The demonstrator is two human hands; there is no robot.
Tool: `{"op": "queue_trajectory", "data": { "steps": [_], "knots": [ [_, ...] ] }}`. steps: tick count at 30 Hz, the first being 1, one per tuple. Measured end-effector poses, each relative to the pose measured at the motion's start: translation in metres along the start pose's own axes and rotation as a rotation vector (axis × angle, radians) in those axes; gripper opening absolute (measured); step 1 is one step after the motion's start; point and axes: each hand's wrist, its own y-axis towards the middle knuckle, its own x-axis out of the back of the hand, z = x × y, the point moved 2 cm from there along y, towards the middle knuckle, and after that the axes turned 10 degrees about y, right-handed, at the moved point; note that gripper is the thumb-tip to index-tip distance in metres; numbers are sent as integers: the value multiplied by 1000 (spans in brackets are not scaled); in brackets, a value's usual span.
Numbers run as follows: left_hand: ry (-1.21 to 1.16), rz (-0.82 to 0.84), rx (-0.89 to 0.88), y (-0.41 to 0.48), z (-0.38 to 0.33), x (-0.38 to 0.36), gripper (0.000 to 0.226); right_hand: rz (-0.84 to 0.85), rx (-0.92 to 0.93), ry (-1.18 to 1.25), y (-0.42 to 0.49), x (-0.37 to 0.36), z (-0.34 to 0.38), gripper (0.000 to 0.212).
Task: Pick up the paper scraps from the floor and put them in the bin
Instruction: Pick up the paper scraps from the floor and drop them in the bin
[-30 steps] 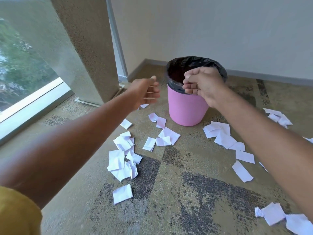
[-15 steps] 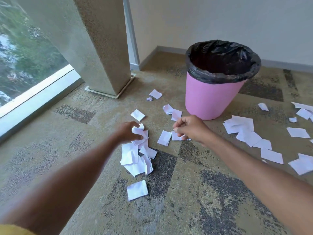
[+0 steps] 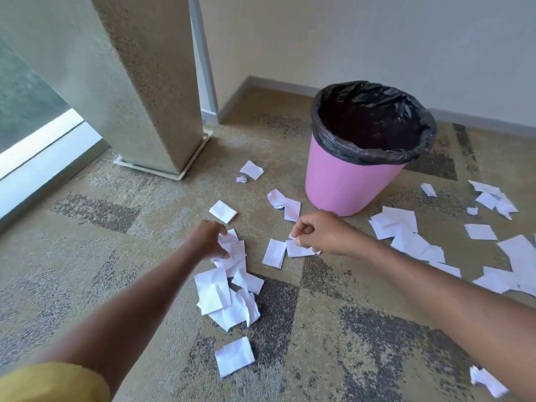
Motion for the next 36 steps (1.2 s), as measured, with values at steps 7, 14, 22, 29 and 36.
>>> {"op": "queue_trajectory", "data": {
  "steps": [7,14,22,29,36],
  "knots": [
    [3,20,11,19,8,-11,67,22,-34,-141,-3,25,37,12],
    [-23,25,-9,13,2,4,77,197,30,-399,-2,43,50,19],
    [42,114,40,18,-9,19,90,349,71,-587,4,84,52,20],
    [100,117,51,10,-19,7,112,322,102,-494,32,55,9,15],
    [163,-62,56,2,-18,-1,59,190,146,-477,54,5,-50,36]
  ]
}}
